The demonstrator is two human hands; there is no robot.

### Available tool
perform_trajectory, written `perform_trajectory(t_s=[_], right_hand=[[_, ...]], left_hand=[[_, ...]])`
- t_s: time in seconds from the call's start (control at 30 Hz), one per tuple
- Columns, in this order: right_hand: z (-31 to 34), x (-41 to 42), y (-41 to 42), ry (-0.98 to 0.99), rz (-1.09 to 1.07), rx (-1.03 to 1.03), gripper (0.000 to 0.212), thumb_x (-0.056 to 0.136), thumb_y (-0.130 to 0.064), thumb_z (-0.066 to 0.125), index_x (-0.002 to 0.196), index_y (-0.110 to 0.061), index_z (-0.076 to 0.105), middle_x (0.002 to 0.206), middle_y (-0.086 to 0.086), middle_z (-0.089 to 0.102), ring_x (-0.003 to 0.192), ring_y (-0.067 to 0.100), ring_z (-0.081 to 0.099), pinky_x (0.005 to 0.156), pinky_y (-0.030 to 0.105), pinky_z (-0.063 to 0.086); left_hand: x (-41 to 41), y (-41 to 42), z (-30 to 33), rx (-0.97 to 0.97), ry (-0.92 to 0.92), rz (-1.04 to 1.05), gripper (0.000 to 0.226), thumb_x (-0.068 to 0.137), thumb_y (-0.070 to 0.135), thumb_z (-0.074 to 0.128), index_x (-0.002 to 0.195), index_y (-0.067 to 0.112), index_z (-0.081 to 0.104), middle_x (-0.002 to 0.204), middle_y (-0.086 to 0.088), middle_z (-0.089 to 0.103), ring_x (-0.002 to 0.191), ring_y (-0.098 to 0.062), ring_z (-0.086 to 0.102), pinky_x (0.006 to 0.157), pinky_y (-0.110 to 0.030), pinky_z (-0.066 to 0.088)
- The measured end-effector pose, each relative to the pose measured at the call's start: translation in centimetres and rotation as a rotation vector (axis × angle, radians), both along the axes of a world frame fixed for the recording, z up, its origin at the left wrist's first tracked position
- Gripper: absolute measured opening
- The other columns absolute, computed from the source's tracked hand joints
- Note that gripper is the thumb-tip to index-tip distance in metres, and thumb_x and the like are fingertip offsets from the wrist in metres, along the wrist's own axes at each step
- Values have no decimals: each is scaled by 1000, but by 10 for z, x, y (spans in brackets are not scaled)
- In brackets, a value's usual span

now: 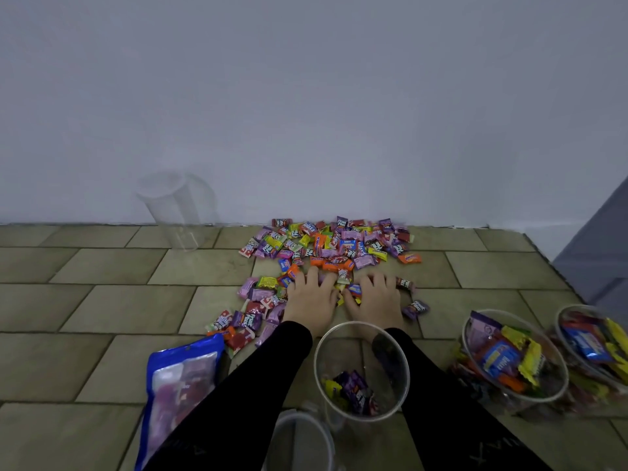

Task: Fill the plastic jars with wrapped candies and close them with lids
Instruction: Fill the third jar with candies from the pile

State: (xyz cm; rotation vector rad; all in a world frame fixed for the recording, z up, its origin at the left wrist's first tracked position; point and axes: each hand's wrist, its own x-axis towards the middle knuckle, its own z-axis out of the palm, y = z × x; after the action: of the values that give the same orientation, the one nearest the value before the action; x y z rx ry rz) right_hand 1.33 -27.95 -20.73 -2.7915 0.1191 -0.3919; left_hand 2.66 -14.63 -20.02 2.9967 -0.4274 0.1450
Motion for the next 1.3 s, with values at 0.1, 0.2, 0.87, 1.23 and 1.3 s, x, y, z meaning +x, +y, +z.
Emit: perform_trajectory(t_s=[0.1,0.2,0.87,1.23,1.3], right_hand=[[3,0,0,22,-21,2,43,82,-40,38,89,-6,64,95,15,59,98,36,54,75,43,44],[3,1,1,68,-20,19,42,92,-38,37,99,-4,62,105,16,59,108,36,50,83,43,41],[68,-16,0,-237,-33,648,35,101,-31,36,122,-6,48,113,12,56,99,28,53,76,34,38],[122,-29,6,-347,-29,896,21,103,-31,34,96,-12,40,83,13,51,73,24,44,59,33,28],[136,-31,8,-311,6,946,19,103,-31,34,98,-13,40,76,3,46,68,20,41,56,31,32]], left_hand=[[-1,-3,0,3,4,-21,50,92,39,20,116,18,58,112,-16,55,95,-38,53,71,-44,43],[-2,-7,6,51,28,-56,36,101,27,29,133,18,41,125,-13,44,110,-33,44,86,-43,37],[-14,4,70,-803,16,-80,21,99,11,43,106,27,56,115,1,49,98,-4,46,84,-15,37],[-44,4,128,-1248,45,-69,21,99,18,50,116,30,56,120,7,61,77,-13,49,57,-21,43],[-51,4,136,-1291,0,-62,21,97,21,54,115,33,57,115,10,62,80,-10,50,62,-17,44]])
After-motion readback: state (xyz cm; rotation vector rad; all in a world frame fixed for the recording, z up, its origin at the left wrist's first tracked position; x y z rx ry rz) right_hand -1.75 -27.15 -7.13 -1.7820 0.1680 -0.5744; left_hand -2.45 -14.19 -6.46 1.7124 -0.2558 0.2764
